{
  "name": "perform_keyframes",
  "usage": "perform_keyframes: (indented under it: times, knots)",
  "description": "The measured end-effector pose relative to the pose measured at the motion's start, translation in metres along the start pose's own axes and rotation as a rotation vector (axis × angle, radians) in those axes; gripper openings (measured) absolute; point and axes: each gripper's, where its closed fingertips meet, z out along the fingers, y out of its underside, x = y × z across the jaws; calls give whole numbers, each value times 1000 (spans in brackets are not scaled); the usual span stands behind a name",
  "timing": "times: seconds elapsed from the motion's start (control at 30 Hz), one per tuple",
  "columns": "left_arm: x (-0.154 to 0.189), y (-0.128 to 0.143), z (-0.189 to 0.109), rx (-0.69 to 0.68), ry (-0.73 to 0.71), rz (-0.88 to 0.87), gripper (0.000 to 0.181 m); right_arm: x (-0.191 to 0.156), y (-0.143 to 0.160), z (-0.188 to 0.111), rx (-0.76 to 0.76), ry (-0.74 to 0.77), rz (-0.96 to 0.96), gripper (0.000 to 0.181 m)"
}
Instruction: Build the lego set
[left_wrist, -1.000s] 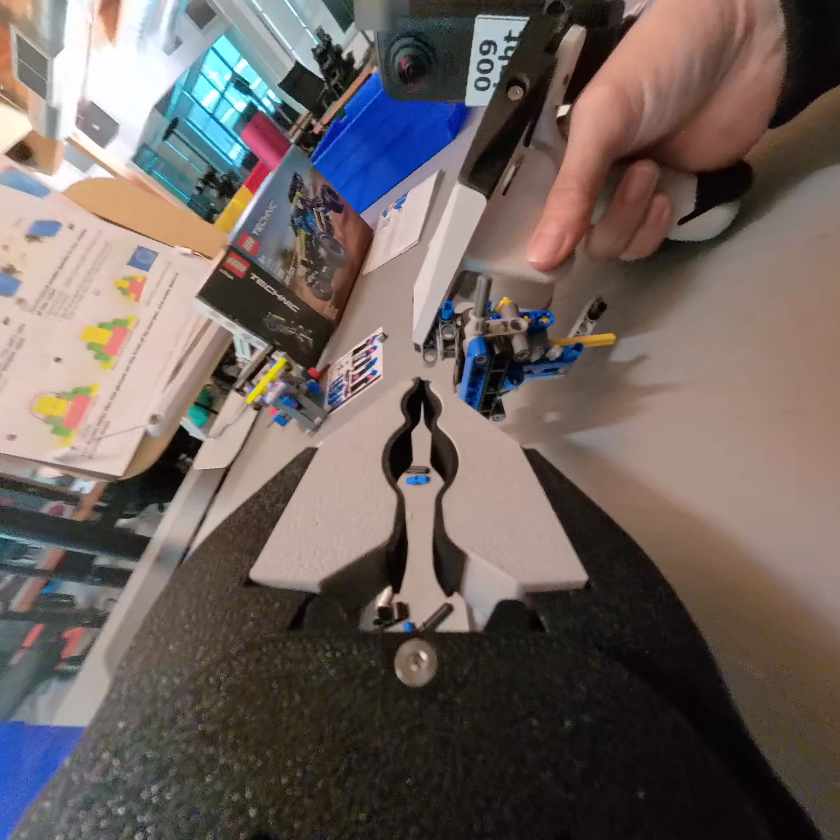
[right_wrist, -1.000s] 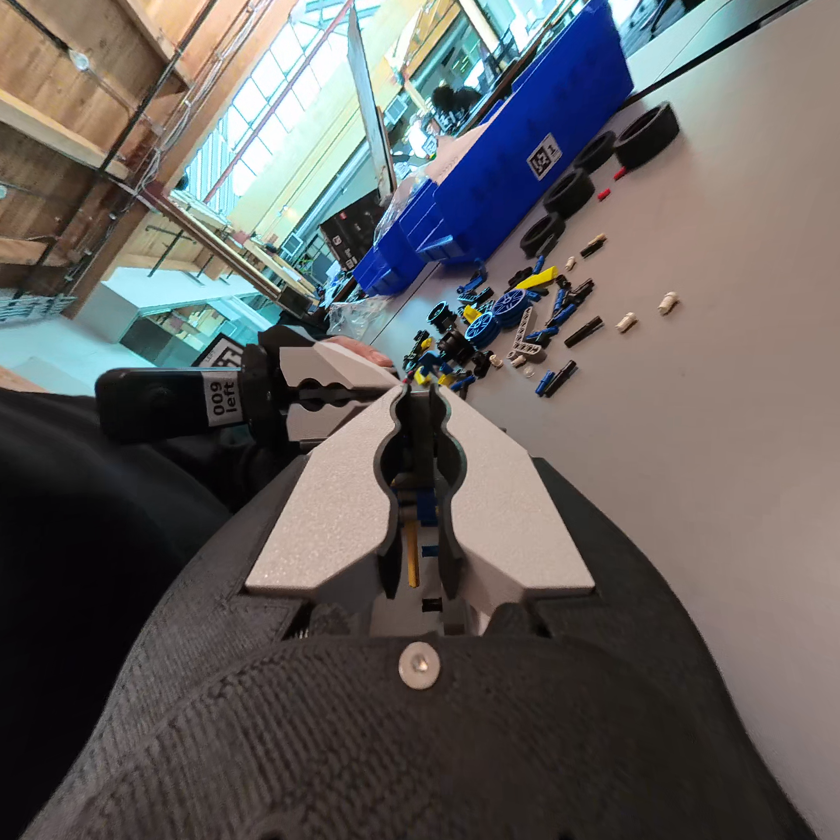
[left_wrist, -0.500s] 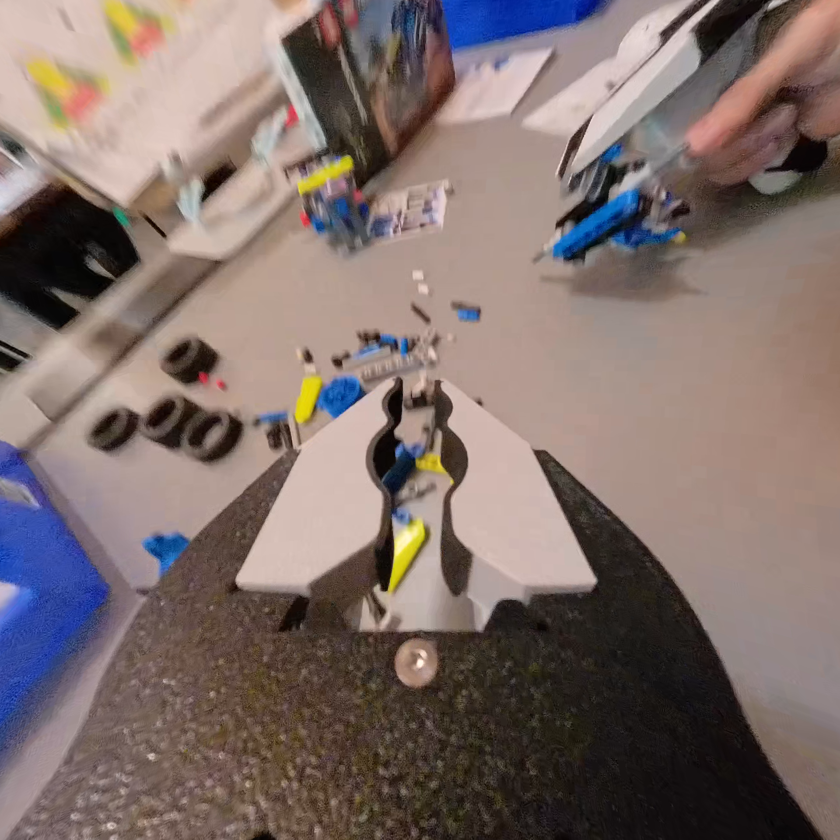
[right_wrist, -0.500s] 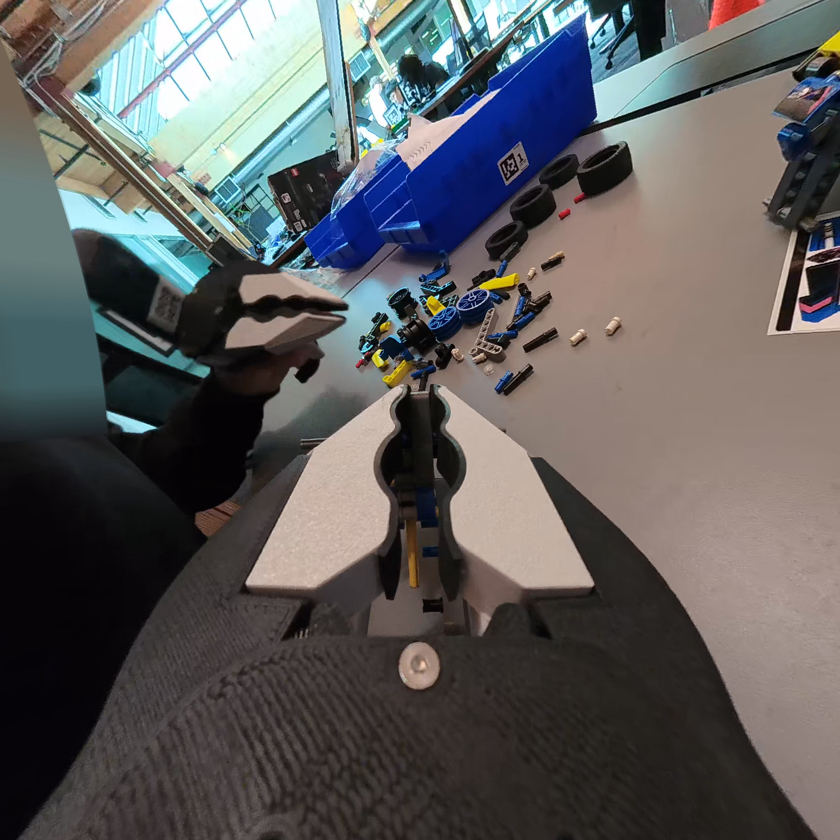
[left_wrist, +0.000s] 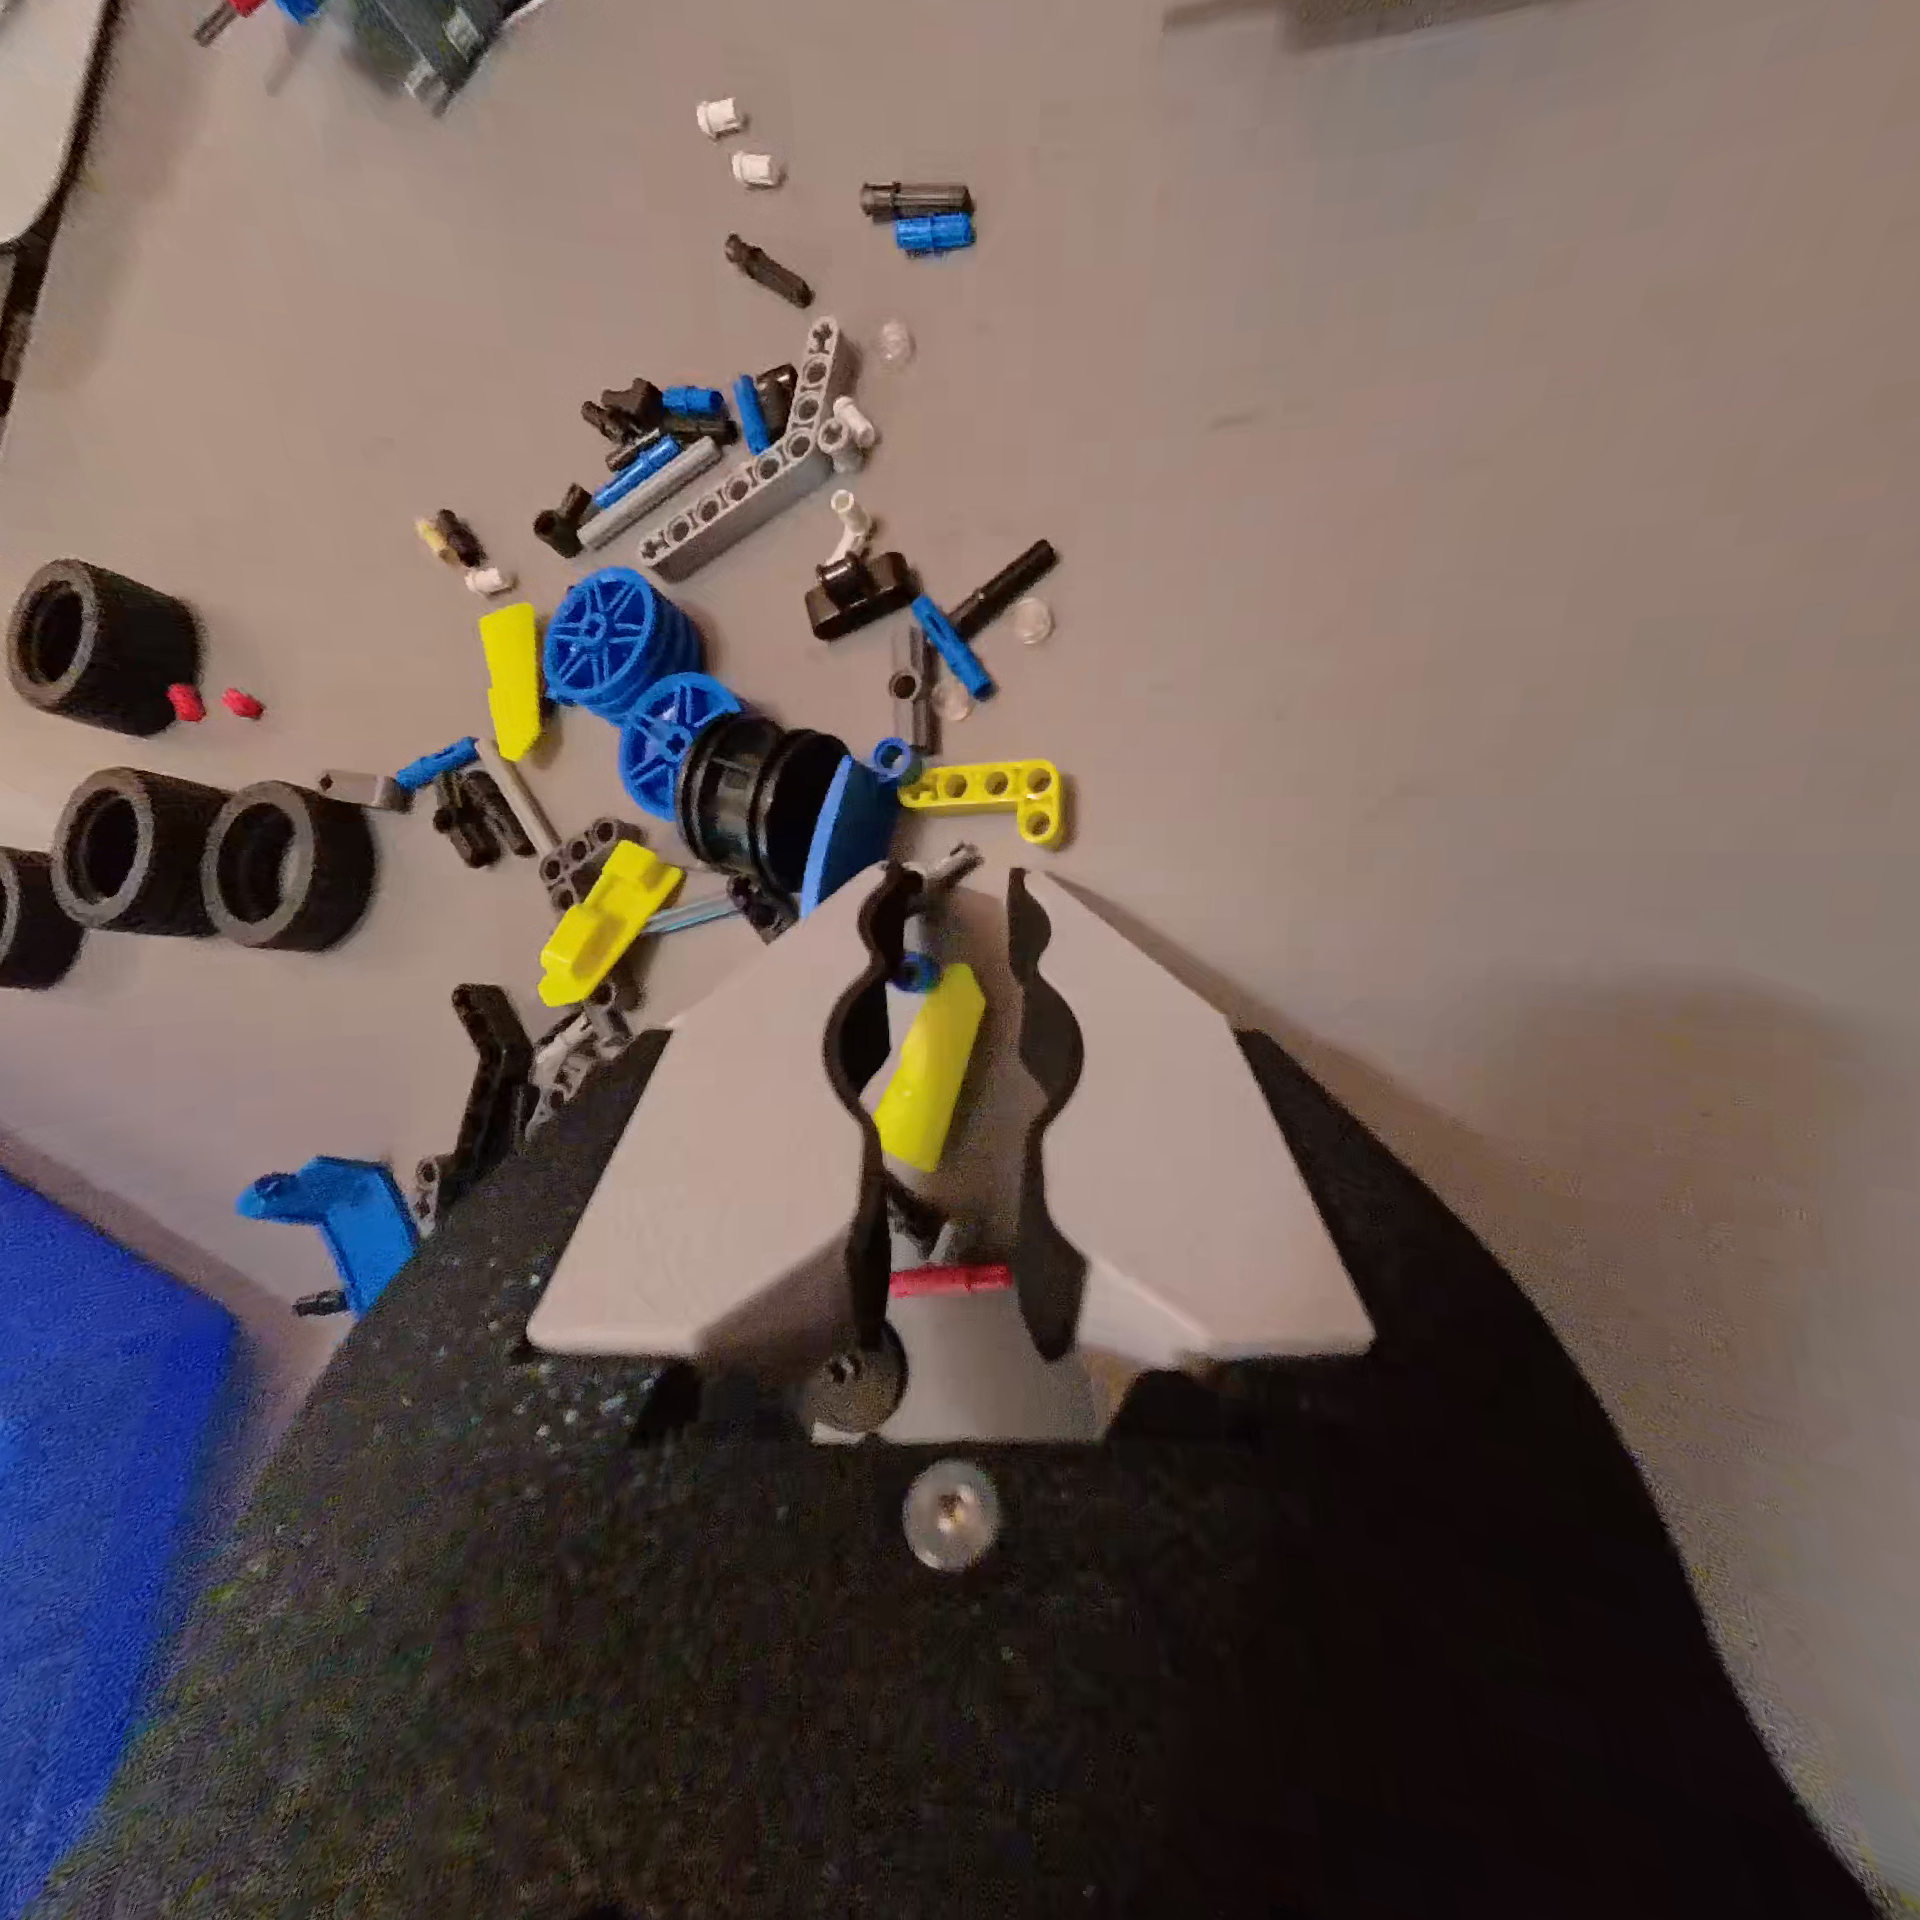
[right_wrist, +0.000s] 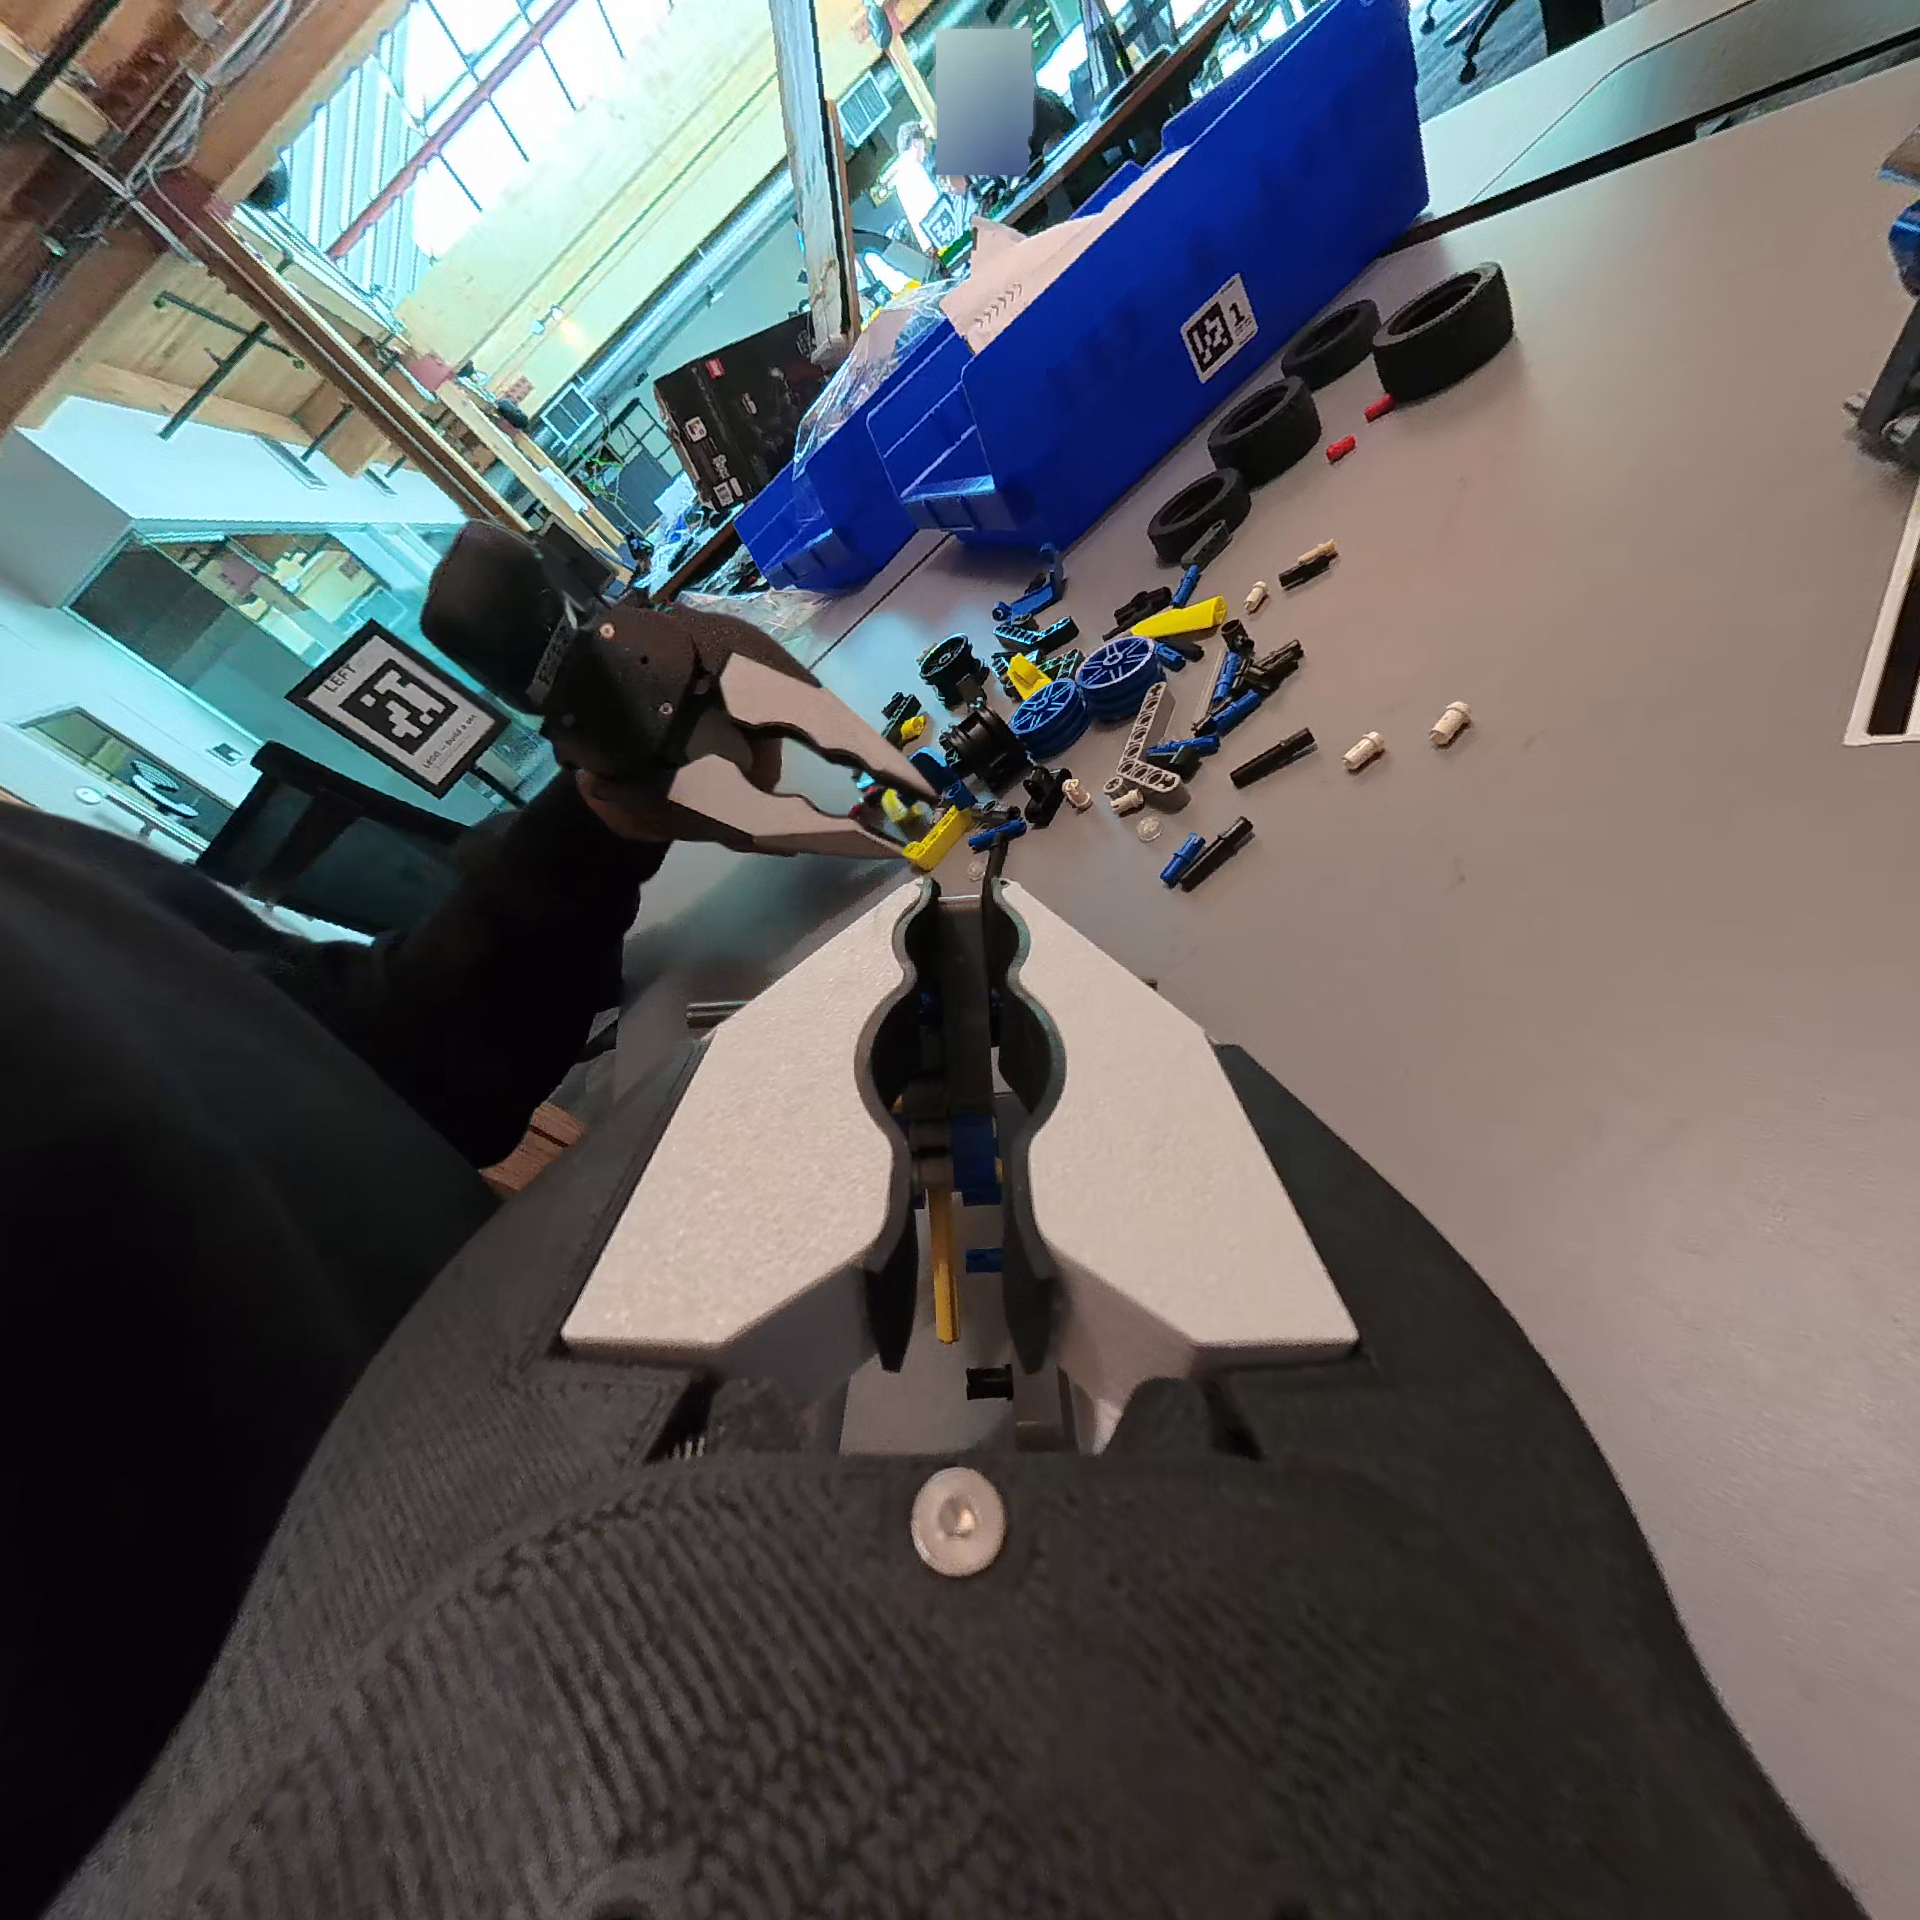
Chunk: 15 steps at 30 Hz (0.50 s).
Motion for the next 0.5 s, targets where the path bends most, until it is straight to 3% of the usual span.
perform_keyframes:
  times: [0.17,0.3,0.4,0.5]
  knots:
    - [-10,5,1,-13,13,-34,16,0,-1,-1,10,-1,7,6]
    - [-1,3,2,17,82,-120,3,-1,1,0,-6,-10,10,6]
    - [15,-1,-1,30,174,-169,4,-1,2,1,-16,-10,3,7]
    - [17,-4,1,48,159,-190,8,-2,3,2,-20,-9,-2,7]
